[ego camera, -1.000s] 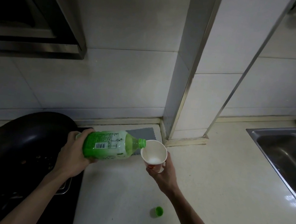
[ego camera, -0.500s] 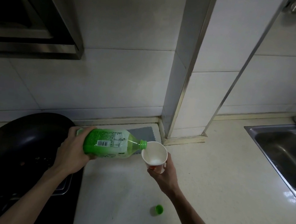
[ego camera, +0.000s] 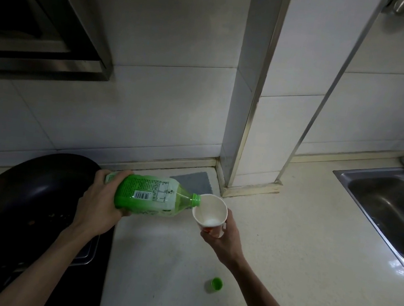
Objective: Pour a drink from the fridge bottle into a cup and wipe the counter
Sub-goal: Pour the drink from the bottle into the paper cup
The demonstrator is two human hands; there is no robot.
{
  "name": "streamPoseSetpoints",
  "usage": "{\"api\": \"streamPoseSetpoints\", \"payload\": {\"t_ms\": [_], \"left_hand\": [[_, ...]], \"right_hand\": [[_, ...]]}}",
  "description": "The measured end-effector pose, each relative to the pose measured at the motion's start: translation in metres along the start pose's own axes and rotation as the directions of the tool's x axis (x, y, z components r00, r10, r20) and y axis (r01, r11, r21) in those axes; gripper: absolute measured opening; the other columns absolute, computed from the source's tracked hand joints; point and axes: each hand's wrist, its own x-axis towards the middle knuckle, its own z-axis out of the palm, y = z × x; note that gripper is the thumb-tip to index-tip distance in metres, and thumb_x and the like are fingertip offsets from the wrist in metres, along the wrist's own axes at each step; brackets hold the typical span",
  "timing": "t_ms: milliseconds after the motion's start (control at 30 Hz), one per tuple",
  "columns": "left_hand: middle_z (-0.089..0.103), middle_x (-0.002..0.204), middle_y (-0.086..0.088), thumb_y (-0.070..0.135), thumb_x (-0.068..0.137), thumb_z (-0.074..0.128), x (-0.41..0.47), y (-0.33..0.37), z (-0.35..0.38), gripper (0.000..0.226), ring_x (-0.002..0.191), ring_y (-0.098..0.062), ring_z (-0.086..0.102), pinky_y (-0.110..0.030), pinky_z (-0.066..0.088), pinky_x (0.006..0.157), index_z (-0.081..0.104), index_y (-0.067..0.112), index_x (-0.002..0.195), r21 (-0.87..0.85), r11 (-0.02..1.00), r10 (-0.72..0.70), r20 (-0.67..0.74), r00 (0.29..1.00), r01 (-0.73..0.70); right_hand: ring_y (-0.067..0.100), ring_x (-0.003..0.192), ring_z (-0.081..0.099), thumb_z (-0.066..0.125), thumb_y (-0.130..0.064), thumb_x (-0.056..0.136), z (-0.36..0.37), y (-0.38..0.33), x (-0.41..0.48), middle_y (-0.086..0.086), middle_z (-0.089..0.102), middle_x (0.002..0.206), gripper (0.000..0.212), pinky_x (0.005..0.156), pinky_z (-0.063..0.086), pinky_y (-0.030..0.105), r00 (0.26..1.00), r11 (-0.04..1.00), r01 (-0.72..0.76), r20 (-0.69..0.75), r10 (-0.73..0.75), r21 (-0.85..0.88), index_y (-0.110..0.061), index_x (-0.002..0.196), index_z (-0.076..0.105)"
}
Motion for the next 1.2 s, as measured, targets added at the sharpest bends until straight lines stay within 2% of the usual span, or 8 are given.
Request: {"api": "streamPoseSetpoints", "payload": {"t_ms": [100, 200, 433, 633, 833, 1000, 1200], "left_hand": [[0.037, 0.132, -0.005, 0.022, 0.058, 0.089, 0.000, 0.002, -0.001, 0.091, 0.106, -0.036, 0.059, -0.041, 0.050, 0.082, 0.045, 0.038, 0.136, -0.002, 1.000, -0.009, 0.006, 1.000, 0.009], [0.038, 0.131, -0.005, 0.022, 0.057, 0.089, 0.001, 0.003, -0.002, 0.091, 0.105, -0.036, 0.059, -0.042, 0.051, 0.081, 0.045, 0.039, 0.135, 0.003, 1.000, -0.005, 0.004, 1.000, 0.005], [0.038, 0.130, -0.006, 0.025, 0.056, 0.090, 0.003, 0.000, -0.003, 0.092, 0.104, -0.036, 0.059, -0.043, 0.053, 0.078, 0.044, 0.039, 0.135, 0.045, 0.999, 0.017, 0.012, 1.000, -0.017], [0.038, 0.130, -0.007, 0.024, 0.056, 0.090, 0.003, 0.000, -0.002, 0.091, 0.104, -0.037, 0.059, -0.044, 0.053, 0.075, 0.045, 0.039, 0.135, 0.082, 0.996, 0.041, 0.007, 0.999, -0.041], [0.039, 0.131, -0.008, 0.023, 0.057, 0.089, 0.004, 0.001, -0.003, 0.090, 0.106, -0.036, 0.058, -0.044, 0.053, 0.075, 0.045, 0.039, 0.134, 0.095, 0.994, 0.046, 0.005, 0.999, -0.046], [0.038, 0.131, -0.007, 0.024, 0.057, 0.089, 0.007, 0.003, -0.004, 0.091, 0.106, -0.037, 0.058, -0.045, 0.053, 0.076, 0.044, 0.039, 0.135, 0.113, 0.992, 0.049, 0.003, 0.999, -0.049], [0.037, 0.133, -0.007, 0.021, 0.056, 0.088, 0.009, 0.002, -0.005, 0.093, 0.106, -0.038, 0.056, -0.047, 0.054, 0.077, 0.044, 0.038, 0.136, 0.125, 0.989, 0.075, 0.000, 0.997, -0.074]], "right_hand": [[0.008, 0.115, 0.051, 0.079, -0.029, 0.067, 0.000, 0.000, -0.002, -0.009, 0.053, 0.125, 0.075, 0.089, 0.046, 0.016, 1.000, 1.000, -0.003, -0.003, 0.003, 0.005, -0.028, 0.133, 0.042], [0.011, 0.114, 0.052, 0.079, -0.028, 0.066, -0.001, 0.000, -0.002, -0.006, 0.054, 0.125, 0.075, 0.090, 0.049, 0.021, 1.000, 1.000, -0.004, -0.002, 0.004, 0.011, -0.025, 0.132, 0.044], [0.009, 0.113, 0.053, 0.078, -0.028, 0.065, -0.002, 0.001, -0.003, -0.007, 0.055, 0.124, 0.075, 0.087, 0.048, 0.018, 1.000, 1.000, 0.004, 0.005, -0.005, 0.014, -0.022, 0.133, 0.045], [0.010, 0.112, 0.054, 0.081, -0.025, 0.066, -0.002, 0.005, -0.003, -0.009, 0.056, 0.122, 0.073, 0.087, 0.050, 0.020, 1.000, 1.000, -0.007, 0.001, 0.007, 0.008, -0.028, 0.130, 0.045], [0.010, 0.113, 0.053, 0.079, -0.031, 0.066, -0.001, 0.008, -0.003, -0.008, 0.055, 0.124, 0.074, 0.091, 0.052, 0.028, 1.000, 1.000, -0.008, 0.001, 0.008, -0.013, -0.026, 0.132, 0.045], [0.009, 0.115, 0.053, 0.080, -0.031, 0.067, -0.001, 0.009, -0.003, -0.008, 0.055, 0.124, 0.075, 0.092, 0.051, 0.025, 1.000, 1.000, -0.002, 0.010, 0.003, -0.020, -0.026, 0.133, 0.044], [0.008, 0.114, 0.053, 0.080, -0.031, 0.066, -0.001, 0.012, -0.005, -0.007, 0.056, 0.124, 0.076, 0.094, 0.052, 0.031, 1.000, 0.999, -0.007, 0.009, 0.008, -0.034, -0.022, 0.133, 0.046]]}}
